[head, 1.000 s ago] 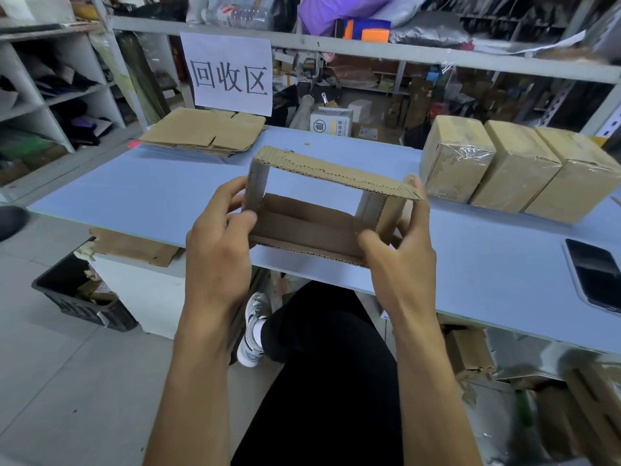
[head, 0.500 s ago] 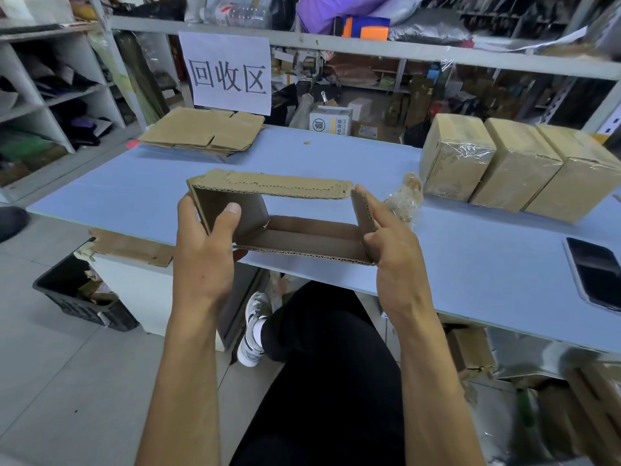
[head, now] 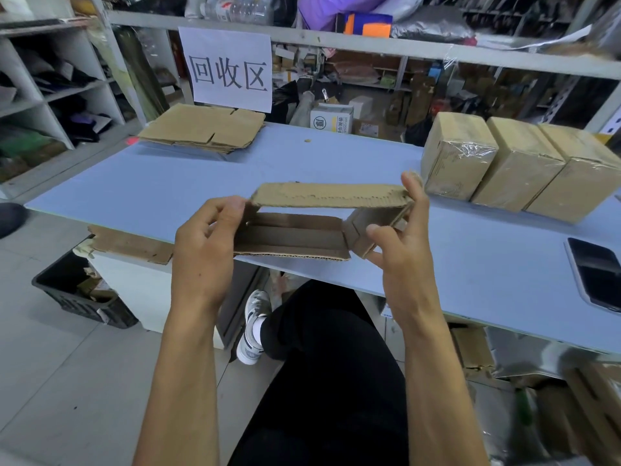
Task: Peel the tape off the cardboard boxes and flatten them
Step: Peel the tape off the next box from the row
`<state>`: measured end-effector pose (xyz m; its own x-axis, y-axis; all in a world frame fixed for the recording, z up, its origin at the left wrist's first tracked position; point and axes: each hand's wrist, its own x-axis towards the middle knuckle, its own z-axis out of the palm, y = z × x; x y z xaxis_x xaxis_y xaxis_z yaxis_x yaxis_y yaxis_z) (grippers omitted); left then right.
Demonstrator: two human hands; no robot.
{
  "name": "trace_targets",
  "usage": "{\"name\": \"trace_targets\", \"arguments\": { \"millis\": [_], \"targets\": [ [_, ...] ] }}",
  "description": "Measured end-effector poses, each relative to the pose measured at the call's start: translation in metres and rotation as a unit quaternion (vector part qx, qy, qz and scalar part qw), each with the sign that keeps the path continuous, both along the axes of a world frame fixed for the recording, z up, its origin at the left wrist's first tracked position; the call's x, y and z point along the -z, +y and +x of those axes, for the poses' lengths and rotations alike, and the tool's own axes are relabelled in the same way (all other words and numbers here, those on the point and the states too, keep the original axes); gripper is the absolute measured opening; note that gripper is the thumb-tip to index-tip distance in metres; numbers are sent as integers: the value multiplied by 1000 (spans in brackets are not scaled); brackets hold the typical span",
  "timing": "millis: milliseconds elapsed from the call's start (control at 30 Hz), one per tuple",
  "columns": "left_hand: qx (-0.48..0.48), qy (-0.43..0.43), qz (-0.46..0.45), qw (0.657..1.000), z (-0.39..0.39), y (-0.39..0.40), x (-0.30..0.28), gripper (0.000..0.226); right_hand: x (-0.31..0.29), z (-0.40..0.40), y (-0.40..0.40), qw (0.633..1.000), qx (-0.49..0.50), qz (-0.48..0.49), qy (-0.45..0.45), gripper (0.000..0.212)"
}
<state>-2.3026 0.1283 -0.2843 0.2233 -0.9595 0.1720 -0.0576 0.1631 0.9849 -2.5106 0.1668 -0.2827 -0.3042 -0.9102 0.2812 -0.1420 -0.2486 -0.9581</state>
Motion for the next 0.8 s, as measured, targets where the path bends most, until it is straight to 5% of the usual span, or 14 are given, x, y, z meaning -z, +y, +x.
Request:
{"name": "trace_targets", "arguments": {
  "millis": [133, 233, 533, 800],
  "targets": [
    [-44, -41, 12, 998, 5, -8, 10, 30, -2, -6, 1, 990, 38, -16, -134, 25],
    [-61, -79, 20, 995, 8, -9, 15, 28, 5, -8, -4, 986, 101, -3, -131, 11],
    [-88, -121, 52, 987, 19, -10, 22, 38, 37, -5, -16, 988, 133, 80, -13, 33],
    [-84, -192, 12, 978, 49, -36, 20, 37, 40, 14, -55, 990, 105, 97, -19, 51]
  ]
}}
